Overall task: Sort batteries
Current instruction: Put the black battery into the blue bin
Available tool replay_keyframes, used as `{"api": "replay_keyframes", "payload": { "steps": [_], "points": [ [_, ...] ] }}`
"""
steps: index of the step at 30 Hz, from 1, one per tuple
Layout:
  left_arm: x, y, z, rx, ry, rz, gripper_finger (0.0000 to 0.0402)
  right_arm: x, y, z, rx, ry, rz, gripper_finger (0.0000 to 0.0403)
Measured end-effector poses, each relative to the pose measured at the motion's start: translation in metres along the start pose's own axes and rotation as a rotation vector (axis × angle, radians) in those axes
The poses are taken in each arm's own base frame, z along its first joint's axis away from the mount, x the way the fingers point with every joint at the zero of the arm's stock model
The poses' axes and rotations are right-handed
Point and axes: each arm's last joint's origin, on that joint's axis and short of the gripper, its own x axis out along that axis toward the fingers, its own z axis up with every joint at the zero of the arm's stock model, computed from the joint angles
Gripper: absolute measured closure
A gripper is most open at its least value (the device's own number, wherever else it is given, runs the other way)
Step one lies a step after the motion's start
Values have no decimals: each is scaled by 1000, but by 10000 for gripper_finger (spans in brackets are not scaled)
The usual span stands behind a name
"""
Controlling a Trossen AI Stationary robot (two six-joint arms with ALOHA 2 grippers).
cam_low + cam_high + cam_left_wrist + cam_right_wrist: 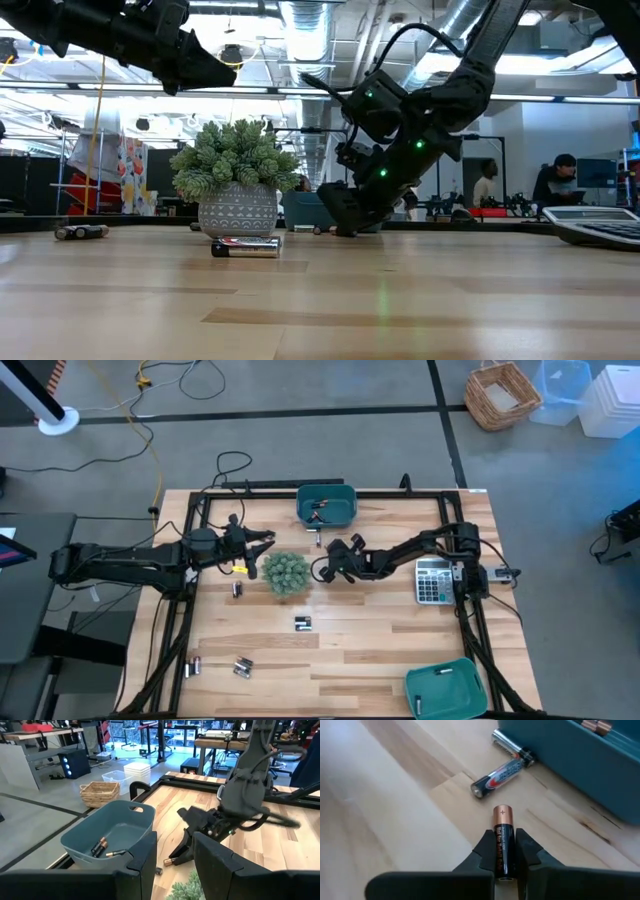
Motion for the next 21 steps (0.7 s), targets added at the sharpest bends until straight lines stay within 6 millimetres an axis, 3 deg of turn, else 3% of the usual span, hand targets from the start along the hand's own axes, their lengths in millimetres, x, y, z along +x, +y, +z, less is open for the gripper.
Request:
{"api": "replay_keyframes", "payload": {
  "steps": [8,15,21],
  "points": [
    [0,0,0,-2,4,0,283,-26,-1,30,-17,-94,36,370],
    [0,0,-1,-1,9,0,283,-61,-6,63,-109,-210,81,370],
    [0,0,-1,0,12,0,283,-95,-9,87,-245,-287,295,370]
  ]
}}
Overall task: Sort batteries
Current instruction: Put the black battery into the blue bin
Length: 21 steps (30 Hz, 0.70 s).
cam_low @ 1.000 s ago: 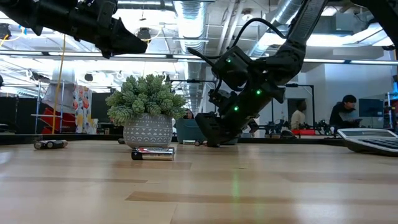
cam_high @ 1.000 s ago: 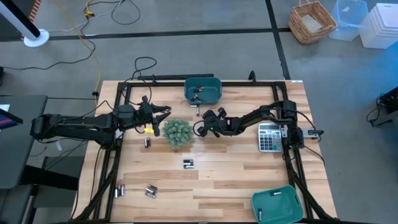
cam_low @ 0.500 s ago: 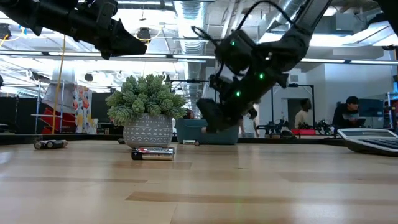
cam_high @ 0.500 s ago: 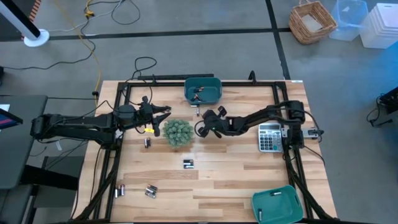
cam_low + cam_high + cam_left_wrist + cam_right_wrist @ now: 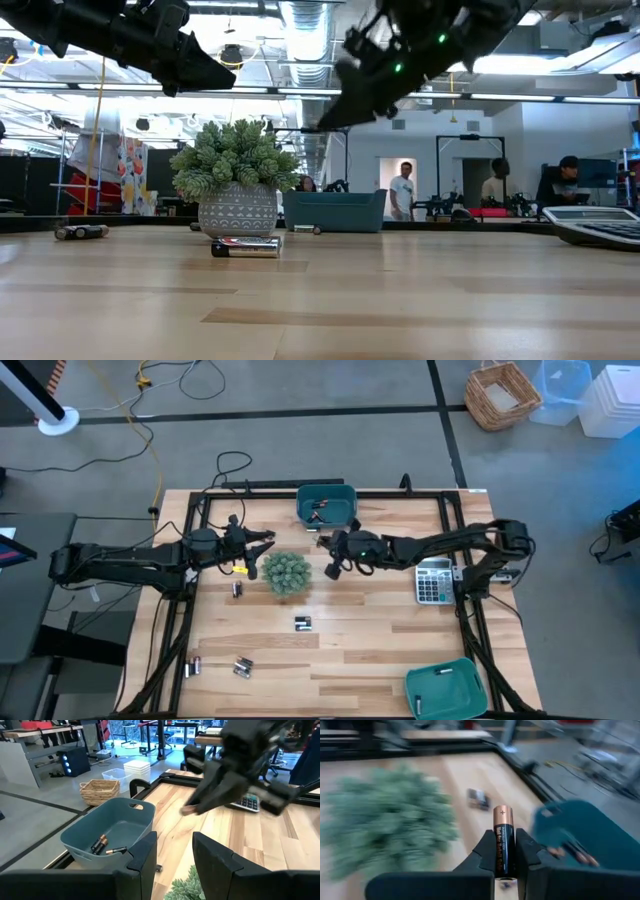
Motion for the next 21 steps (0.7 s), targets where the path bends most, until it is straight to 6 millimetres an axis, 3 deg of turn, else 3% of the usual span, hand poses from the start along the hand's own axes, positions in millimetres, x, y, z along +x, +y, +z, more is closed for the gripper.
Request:
{"api": "replay_keyframes", "payload": {
  "steps": [5,11,16,21],
  "points": [
    [0,0,0,3,0,0,283,-12,4,8,-96,-14,184,370],
    [0,0,0,3,0,0,283,-15,10,3,-160,17,343,370],
    [0,0,0,3,-1,0,283,-14,8,2,-142,29,338,370],
    [0,0,0,2,-1,0,283,-7,-15,3,-34,46,134,370]
  ]
}}
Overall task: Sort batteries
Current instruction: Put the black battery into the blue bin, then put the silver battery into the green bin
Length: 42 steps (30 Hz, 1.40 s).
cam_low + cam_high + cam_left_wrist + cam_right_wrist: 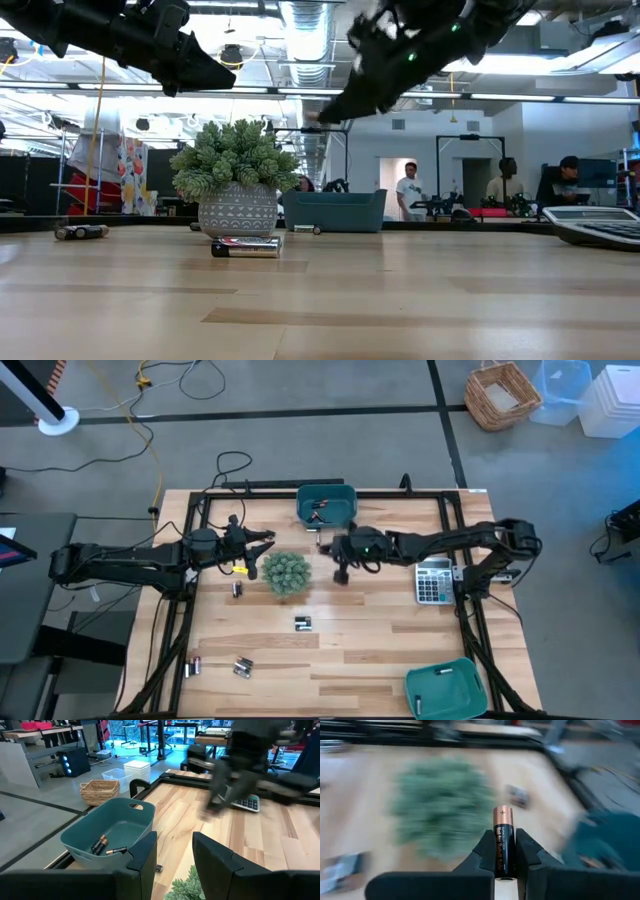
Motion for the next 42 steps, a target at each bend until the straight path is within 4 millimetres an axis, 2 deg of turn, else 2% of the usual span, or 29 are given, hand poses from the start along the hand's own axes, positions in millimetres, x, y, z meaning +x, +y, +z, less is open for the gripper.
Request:
{"api": "replay_keyframes", "payload": {
  "steps": [7,11,19,24,31,34,37,42],
  "points": [
    [0,0,0,-2,-1,0,283,7,-56,-7,235,10,-304,369],
    [0,0,0,-3,-2,0,283,15,-82,-17,328,5,-398,368],
    [0,0,0,-3,-3,0,283,48,-105,-22,336,15,-432,355],
    [0,0,0,-1,-2,0,283,62,-108,-13,327,39,-423,311],
    [0,0,0,0,-2,-1,283,59,-112,-10,326,66,-433,205],
    [0,0,0,0,-1,-1,283,58,-112,-11,328,73,-432,179],
    [0,0,0,0,-1,-1,283,60,-95,-9,306,86,-389,172],
    [0,0,0,0,-1,-1,283,61,-53,-2,224,81,-306,178]
  ]
}}
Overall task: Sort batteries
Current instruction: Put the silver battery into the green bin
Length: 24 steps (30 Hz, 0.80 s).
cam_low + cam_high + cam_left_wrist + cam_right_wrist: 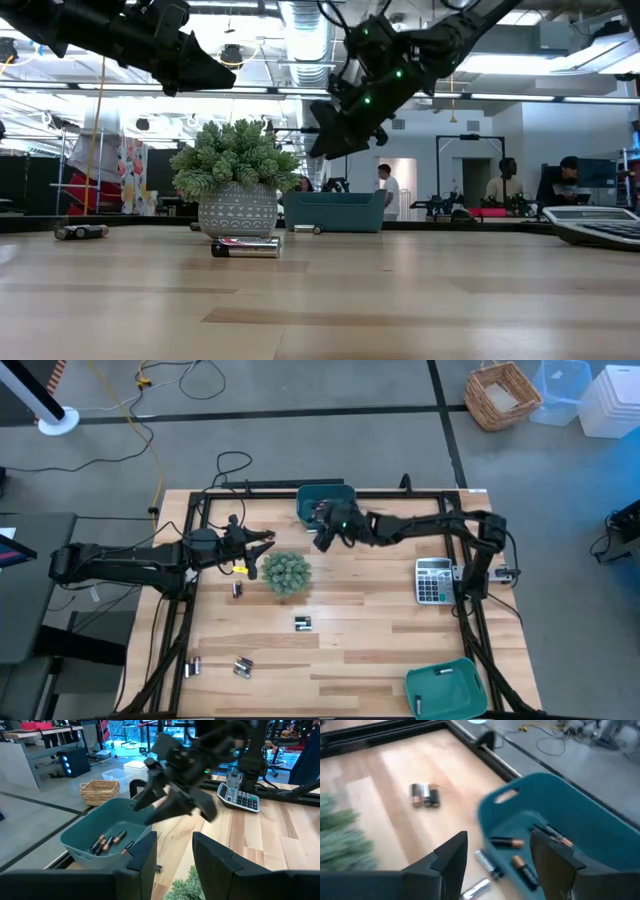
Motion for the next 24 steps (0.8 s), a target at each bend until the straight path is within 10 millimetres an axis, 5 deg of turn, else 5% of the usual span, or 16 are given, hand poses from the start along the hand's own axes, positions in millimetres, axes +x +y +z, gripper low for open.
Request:
{"api": "replay_keyframes", "payload": {
  "steps": [8,18,24],
  "points": [
    [0,0,0,0,1,0,283,-15,34,-21,-111,40,-57,179],
    [0,0,0,-2,2,0,283,-21,40,-65,-16,-39,-16,179],
    [0,0,-4,5,39,0,283,-30,52,-81,-111,6,50,179]
  ]
}}
